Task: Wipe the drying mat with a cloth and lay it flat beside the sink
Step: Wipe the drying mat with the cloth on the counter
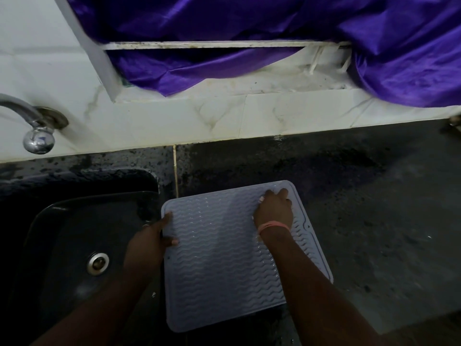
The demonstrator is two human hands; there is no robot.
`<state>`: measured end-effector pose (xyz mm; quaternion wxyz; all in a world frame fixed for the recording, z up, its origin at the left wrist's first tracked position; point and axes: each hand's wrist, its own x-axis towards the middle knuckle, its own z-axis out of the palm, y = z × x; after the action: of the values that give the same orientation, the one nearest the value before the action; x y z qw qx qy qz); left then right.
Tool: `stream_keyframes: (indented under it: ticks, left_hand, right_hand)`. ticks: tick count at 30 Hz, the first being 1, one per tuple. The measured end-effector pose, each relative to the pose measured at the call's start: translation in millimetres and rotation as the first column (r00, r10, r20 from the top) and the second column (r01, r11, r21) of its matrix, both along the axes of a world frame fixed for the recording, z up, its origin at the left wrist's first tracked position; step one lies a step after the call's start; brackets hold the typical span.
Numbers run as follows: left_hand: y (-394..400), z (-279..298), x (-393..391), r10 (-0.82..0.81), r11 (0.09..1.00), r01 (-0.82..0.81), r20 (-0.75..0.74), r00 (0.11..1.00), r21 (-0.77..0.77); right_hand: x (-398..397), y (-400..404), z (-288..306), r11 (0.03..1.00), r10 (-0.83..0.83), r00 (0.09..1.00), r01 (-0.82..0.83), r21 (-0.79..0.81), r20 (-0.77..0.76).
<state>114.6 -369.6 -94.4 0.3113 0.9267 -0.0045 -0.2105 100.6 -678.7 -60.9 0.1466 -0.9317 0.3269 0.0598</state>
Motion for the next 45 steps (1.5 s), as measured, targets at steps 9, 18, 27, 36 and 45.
stream_keyframes:
  ticks: [9,18,27,36,45]
  left_hand:
    - [-2,6,-1,0.009,1.0,-0.009,-0.019,1.0,0.007]
    - [-3,11,-2,0.014,1.0,-0.015,-0.024,1.0,-0.019]
    - [-5,15,-1,0.059,0.998,-0.06,-0.049,0.997,-0.021]
    - [-6,18,-5,0.04,0.999,-0.04,0.021,0.999,0.0]
    - [-4,27,-8,0.006,1.0,-0.006,0.094,0.996,0.001]
  right_hand:
    - [-3,19,-2,0.988,0.154,0.988,-0.155,-0.002,-0.028]
    - [-2,70,-4,0.964,0.257,0.966,-0.258,0.06,0.025]
    - [4,104,-10,0.936,0.321,0.943,-0.33,0.124,0.083]
    - [8,147,-7,0.907,0.395,0.916,-0.401,0.13,0.072]
    - [17,196,-10,0.878,0.467,0.882,-0.47,0.088,0.057]
